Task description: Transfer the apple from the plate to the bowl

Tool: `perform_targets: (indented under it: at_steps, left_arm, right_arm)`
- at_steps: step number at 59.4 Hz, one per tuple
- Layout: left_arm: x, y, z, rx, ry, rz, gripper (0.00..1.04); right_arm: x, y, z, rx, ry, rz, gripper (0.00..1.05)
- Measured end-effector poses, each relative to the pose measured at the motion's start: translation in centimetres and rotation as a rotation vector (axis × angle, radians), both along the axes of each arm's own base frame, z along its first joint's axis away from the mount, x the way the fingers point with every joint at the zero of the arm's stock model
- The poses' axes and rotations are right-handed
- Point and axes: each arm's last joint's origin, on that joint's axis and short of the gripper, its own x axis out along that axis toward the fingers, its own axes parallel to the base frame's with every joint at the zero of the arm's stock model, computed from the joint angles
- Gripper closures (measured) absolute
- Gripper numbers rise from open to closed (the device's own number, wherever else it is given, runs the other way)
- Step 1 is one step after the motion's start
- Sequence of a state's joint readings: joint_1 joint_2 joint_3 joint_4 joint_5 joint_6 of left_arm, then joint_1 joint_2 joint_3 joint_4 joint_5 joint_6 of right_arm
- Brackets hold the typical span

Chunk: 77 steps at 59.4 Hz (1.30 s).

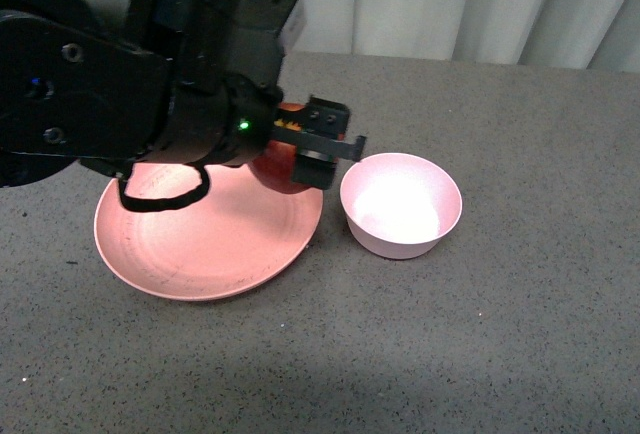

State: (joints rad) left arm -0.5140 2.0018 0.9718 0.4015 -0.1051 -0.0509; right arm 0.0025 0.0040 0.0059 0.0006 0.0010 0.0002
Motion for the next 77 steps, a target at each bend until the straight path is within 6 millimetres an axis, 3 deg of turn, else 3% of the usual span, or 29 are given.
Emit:
perform_targets:
  at_steps: [13, 32, 77]
  left_arm:
    - [-0.6, -3.3, -0.2, 0.003, 0.001, -0.072, 0.33]
    - [-0.5, -6.2, -1.6, 0.023, 0.016, -0.113, 0.33]
    - [-0.3, -8.3, -3.6, 0.051, 0.049, -0.134, 0.33]
  right_arm:
    - [0.0, 0.0, 0.0, 0.000, 0.000, 0.000, 0.09]
    - [0.0, 0.0, 0.0, 0.000, 0.000, 0.000, 0.09]
    - [0.0, 0.0, 0.0, 0.000, 0.000, 0.000, 0.09]
